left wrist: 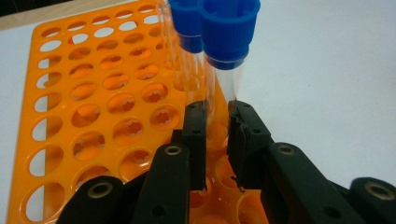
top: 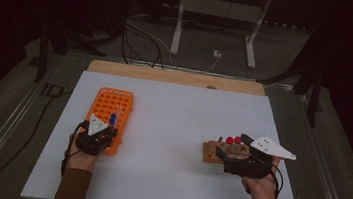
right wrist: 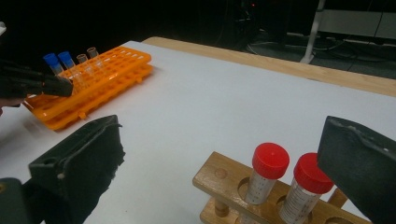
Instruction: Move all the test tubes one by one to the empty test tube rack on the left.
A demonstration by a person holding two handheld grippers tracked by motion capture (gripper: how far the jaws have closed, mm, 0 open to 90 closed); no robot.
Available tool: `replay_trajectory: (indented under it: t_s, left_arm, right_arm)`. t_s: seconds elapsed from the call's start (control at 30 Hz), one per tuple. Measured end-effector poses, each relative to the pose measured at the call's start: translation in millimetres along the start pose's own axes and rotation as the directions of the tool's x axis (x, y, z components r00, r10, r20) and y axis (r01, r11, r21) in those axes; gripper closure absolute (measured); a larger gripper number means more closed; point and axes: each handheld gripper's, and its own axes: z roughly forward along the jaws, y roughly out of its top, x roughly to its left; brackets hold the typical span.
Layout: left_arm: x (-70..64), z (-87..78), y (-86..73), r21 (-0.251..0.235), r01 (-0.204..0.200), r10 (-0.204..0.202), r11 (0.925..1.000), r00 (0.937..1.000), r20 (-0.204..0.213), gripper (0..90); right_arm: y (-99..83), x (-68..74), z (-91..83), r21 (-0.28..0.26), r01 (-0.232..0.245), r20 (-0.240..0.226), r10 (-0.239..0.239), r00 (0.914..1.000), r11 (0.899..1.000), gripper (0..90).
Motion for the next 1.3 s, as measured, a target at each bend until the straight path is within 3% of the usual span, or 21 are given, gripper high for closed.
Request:
replay_trajectory:
  t_s: [0.27,0.57,0.87,1.13,1.3]
  left_arm:
    - [0.0,-0.3,-1.6,-0.01,0.021,-0.021,0.9997,0.9997,-0.012,77.0]
    - [2.2,-7.9,-0.7,-0.045,0.058,-0.058,0.9973,0.9983,0.003,64.4]
    - [2.0,-22.3,4.6,-0.128,0.1,-0.098,0.9867,0.9949,0.027,43.9]
    - [-2.4,-33.4,11.9,-0.214,0.104,-0.107,0.9714,0.9942,-0.007,19.2]
    - [-8.8,-38.2,18.8,-0.249,0.101,-0.099,0.9634,0.9949,0.021,8.5]
  right_arm:
    - [-0.2,-0.4,0.1,0.0,0.004,-0.003,-0.004,1.0,1.0,0.1]
    - [-0.4,-1.1,0.2,0.001,0.001,-0.004,-0.001,1.0,1.0,0.1]
    - [-0.4,-4.1,-0.8,-0.006,-0.009,0.004,0.009,1.0,1.0,0.1]
    - [-1.1,-7.9,-1.1,-0.011,-0.019,0.011,0.02,0.9997,1.0,0.1]
    - [-0.1,-13.9,-3.9,-0.022,-0.029,0.028,0.03,0.9992,0.999,0.1]
